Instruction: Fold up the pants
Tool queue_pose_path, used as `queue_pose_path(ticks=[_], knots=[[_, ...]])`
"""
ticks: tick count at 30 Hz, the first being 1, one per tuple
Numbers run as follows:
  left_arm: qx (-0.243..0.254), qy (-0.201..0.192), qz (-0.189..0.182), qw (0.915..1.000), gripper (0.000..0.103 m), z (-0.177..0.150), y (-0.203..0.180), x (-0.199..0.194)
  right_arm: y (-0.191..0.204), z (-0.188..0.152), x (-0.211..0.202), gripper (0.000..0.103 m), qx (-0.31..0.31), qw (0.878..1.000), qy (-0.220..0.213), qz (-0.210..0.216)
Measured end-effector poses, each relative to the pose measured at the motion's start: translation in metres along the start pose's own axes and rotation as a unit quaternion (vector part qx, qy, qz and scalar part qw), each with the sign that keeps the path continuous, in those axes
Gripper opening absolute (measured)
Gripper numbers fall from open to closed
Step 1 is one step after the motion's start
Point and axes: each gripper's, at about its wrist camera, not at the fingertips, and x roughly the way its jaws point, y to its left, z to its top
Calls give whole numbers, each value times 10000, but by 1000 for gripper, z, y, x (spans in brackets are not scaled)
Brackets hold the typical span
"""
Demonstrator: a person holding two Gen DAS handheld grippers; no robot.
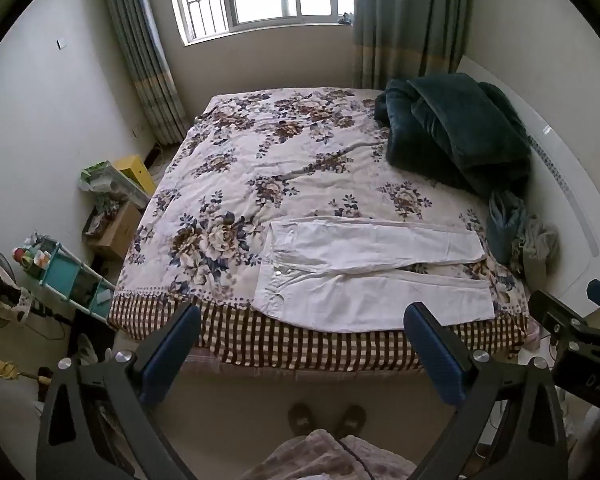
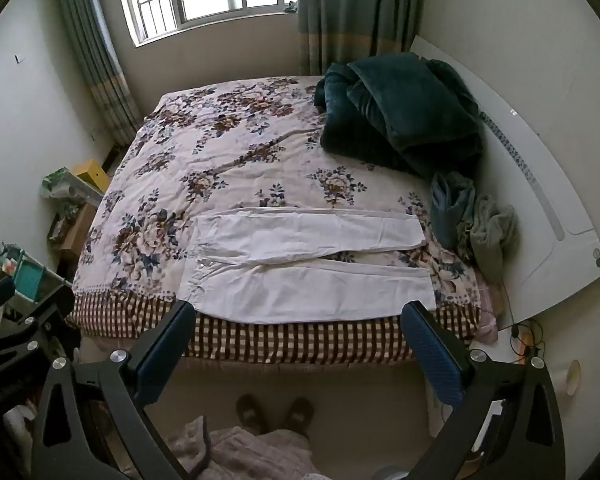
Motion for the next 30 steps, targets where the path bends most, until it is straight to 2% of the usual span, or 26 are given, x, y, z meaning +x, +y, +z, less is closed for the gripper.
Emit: queue_pose_path(ticks=[15,24,30], knots=[[3,-55,29,10000,103,7,2,-8,6,-4,-5,103,-20,10000,-22,4],[6,-59,6,10000,103,22,2,-21,8,-1,-12,103,9,10000,-39,0],[-22,-90,3,10000,103,19,4,-22,9,-3,-14,103,5,10000,-53,5]])
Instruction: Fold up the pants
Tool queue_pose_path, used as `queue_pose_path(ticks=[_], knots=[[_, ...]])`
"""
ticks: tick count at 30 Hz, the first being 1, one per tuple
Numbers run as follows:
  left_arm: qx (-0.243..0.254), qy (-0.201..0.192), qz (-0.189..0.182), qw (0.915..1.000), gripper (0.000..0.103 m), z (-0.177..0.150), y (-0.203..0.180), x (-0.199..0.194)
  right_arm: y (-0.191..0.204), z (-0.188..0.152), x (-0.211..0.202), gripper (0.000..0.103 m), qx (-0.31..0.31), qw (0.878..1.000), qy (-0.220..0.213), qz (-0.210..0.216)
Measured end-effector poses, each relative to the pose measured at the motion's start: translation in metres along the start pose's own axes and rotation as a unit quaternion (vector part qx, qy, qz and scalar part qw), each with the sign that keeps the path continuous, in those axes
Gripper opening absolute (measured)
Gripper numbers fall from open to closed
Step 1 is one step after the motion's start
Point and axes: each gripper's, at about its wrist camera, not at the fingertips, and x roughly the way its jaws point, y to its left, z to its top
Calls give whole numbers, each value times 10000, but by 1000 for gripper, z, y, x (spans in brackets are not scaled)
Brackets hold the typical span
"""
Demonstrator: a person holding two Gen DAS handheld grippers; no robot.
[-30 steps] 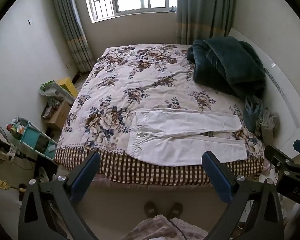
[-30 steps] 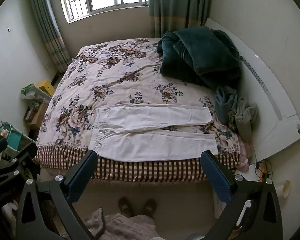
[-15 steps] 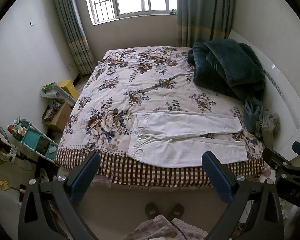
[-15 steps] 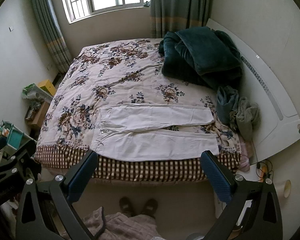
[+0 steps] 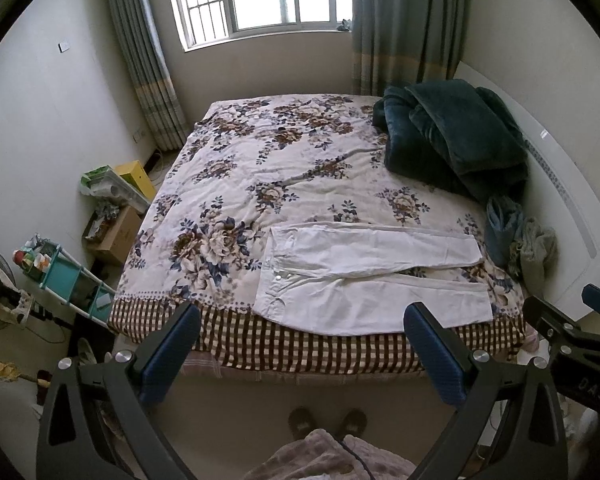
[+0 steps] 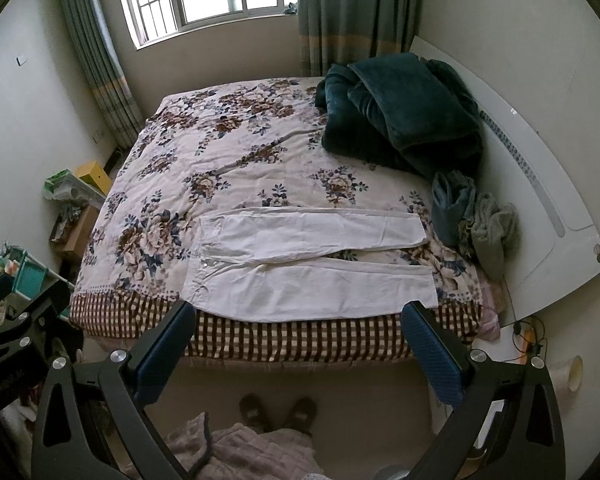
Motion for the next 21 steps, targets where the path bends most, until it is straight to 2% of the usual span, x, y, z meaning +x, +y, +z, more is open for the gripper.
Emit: queue_pose_path(ticks=[21], knots=[[12,-31,3,10000,103,0,-2,1,2,-4,-3,103,22,10000,-75,6]])
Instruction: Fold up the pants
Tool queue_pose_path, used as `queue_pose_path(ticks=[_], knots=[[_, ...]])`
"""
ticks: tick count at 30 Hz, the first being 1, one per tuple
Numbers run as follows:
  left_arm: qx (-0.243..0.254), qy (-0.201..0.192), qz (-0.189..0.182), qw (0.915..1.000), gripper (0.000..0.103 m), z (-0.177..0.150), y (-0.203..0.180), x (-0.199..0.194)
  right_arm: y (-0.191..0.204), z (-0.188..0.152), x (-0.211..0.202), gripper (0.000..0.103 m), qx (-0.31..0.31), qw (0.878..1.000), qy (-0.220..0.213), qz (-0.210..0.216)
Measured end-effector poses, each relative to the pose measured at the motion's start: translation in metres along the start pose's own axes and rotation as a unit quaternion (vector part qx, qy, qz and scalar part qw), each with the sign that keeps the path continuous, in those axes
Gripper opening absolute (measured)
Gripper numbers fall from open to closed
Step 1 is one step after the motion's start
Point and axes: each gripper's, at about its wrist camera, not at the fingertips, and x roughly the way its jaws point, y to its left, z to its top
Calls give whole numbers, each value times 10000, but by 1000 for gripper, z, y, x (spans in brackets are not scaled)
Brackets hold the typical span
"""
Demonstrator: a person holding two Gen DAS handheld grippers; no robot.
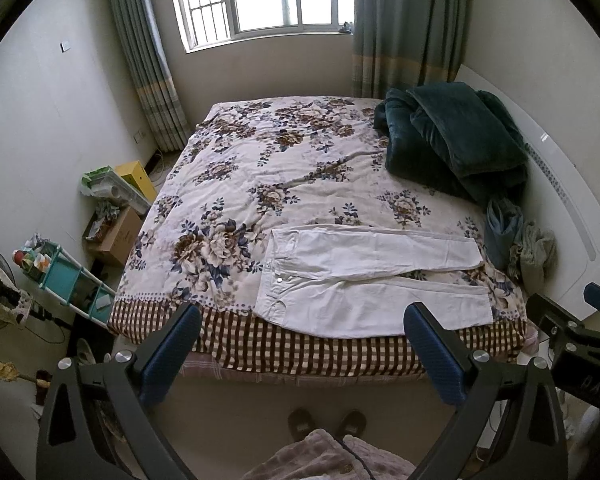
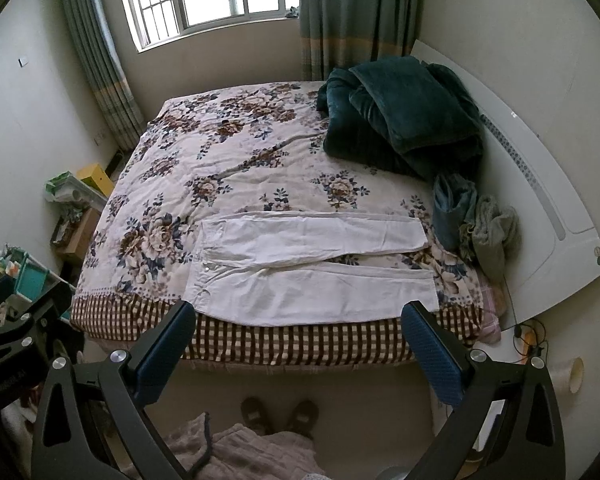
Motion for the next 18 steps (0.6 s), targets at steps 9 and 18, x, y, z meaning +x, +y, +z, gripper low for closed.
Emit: queue_pose_path(ticks=[9,18], knots=[[-11,-11,-3,10000,103,-1,-1,0,1,3,-1,103,4,10000,-7,1],[3,4,-20,10000,103,3,-6,-1,0,7,-1,103,19,10000,-3,-13]])
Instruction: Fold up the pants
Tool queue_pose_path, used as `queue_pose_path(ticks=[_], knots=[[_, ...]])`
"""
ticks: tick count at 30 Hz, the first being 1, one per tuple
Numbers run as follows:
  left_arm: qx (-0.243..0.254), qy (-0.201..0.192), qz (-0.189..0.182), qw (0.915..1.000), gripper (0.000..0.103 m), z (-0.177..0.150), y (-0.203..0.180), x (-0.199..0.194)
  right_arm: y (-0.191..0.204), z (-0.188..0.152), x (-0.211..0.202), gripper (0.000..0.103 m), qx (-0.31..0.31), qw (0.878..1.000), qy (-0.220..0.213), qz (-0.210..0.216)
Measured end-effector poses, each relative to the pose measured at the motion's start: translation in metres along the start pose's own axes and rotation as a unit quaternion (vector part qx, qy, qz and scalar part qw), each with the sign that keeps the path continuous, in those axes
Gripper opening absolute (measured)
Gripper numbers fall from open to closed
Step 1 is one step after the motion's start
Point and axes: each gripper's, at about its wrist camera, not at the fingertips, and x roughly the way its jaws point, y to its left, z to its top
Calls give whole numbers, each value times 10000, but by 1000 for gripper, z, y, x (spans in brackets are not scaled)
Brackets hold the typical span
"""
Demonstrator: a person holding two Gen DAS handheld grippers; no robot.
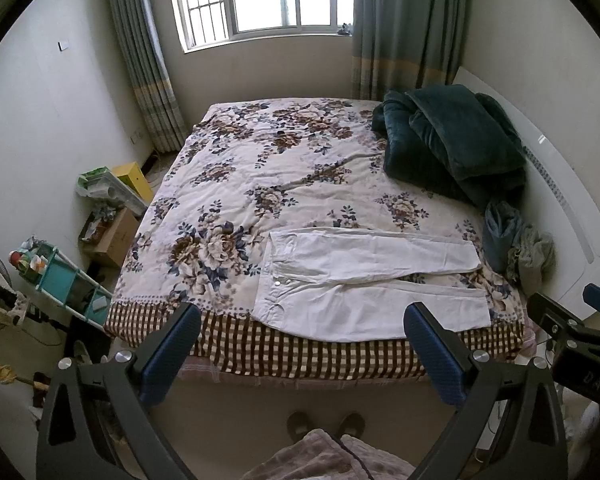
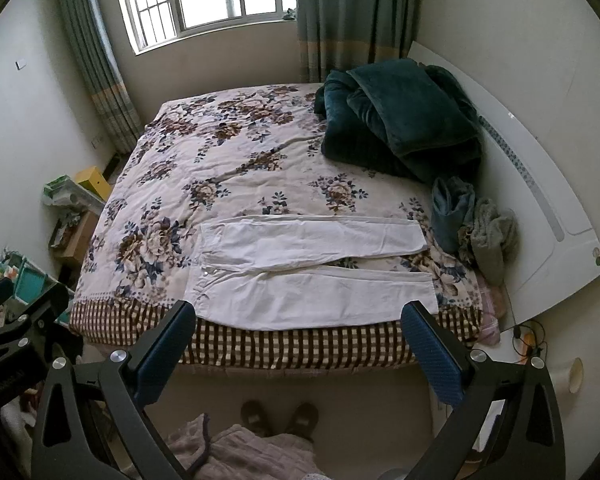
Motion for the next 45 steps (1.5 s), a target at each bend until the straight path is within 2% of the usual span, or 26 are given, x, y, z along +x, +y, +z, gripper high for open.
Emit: queue_pose_path(ticks=[7,10,14,19,26,29,33,38,42,43,44,45], knots=[[17,-20,-1,10000,103,7,-6,4,-5,10,7,103,73,10000,22,-41],[64,-49,13,10000,103,16,-11,18,-7,13,17,103,212,9998,-16,-68],[172,-153,37,9997,103,25,-11,53,-10,19,46,103,488,9986,-123,-181],[313,-32,-42,9995,103,44,-25,112,-24,34,108,103,832,9945,-179,-613],[296,93,205,9993,103,72,-55,214,-77,67,234,103,988,9898,34,-1025],[239,203,268,9991,103,88,-80,269,-104,87,303,103,1009,9899,306,-952],[-3,591,277,9979,103,108,-103,337,-143,119,403,103,915,9900,703,-814],[-306,1212,448,9911,103,124,-135,435,-182,149,532,103,585,9880,1219,-748],[-70,1608,612,9851,103,128,-163,514,-200,159,624,103,181,9842,1598,-735],[66,1673,652,9837,103,127,-170,536,-203,162,662,103,-98,9814,1748,-790],[255,1733,682,9822,103,125,-177,560,-201,161,679,103,-249,9790,1840,-839],[426,1792,695,9804,103,123,-182,578,-203,163,720,103,-576,9740,1997,-906]])
